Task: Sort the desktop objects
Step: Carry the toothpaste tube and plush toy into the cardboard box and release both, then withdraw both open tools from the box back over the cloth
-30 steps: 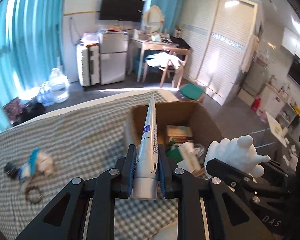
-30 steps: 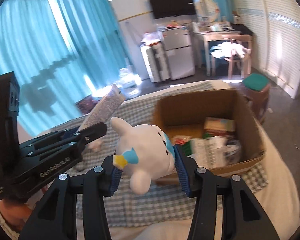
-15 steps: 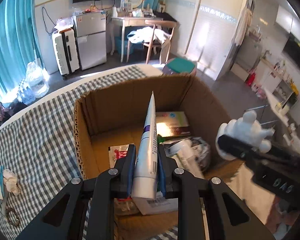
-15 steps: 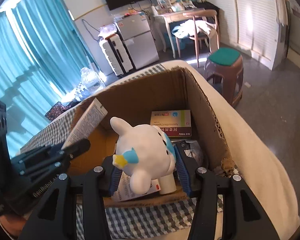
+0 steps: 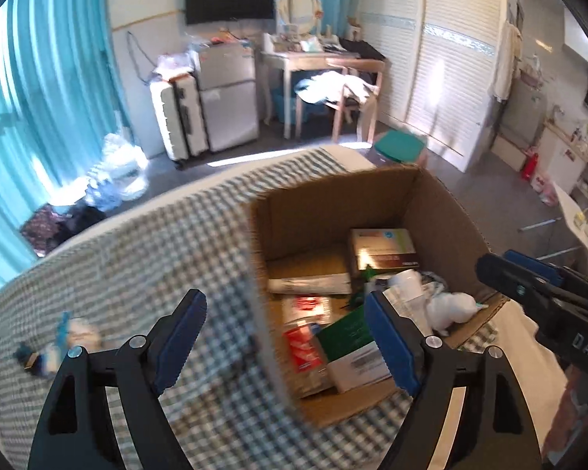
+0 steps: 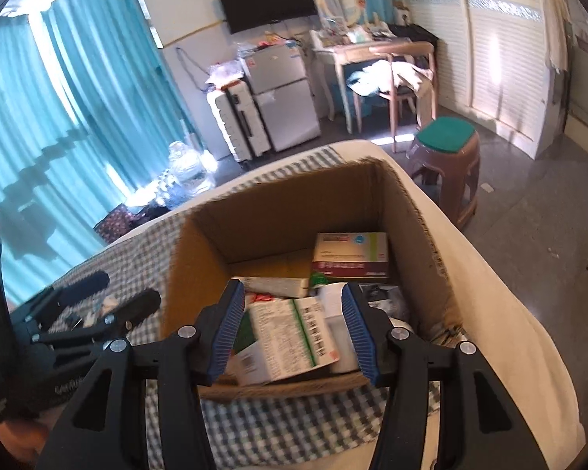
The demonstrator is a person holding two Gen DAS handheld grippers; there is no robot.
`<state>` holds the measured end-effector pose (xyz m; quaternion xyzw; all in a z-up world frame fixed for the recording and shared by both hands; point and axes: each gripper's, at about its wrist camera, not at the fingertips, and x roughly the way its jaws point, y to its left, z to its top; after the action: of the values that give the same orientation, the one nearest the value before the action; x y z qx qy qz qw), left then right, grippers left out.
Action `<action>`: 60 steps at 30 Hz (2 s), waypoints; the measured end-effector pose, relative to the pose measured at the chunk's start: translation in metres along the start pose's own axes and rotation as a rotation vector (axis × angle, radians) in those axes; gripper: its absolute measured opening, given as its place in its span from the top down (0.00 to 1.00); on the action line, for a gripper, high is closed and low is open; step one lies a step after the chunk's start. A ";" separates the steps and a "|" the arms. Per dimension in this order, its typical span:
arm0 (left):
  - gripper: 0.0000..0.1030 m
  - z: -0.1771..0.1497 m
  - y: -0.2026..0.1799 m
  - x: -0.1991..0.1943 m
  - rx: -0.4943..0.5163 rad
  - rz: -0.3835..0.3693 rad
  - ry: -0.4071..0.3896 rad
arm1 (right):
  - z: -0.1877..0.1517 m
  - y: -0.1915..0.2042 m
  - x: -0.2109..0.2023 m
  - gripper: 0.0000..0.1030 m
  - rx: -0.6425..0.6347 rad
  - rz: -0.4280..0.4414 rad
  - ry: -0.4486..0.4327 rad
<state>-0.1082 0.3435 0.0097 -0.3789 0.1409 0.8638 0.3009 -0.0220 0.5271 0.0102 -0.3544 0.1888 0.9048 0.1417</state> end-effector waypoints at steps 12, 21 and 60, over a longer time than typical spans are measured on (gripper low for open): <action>0.00 -0.054 0.092 -0.167 -0.203 0.244 -0.249 | -0.036 0.116 -0.098 0.27 -0.206 0.151 -0.164; 0.00 -0.147 0.183 -0.188 -0.437 0.406 -0.143 | -0.103 0.182 -0.087 0.23 -0.247 0.287 -0.126; 0.00 -0.248 0.269 -0.017 -0.552 0.389 0.091 | -0.172 0.247 0.075 0.23 -0.304 0.260 0.173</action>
<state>-0.1262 0.0101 -0.1410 -0.4500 -0.0153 0.8928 0.0102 -0.0708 0.2411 -0.0987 -0.4208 0.1055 0.8997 -0.0480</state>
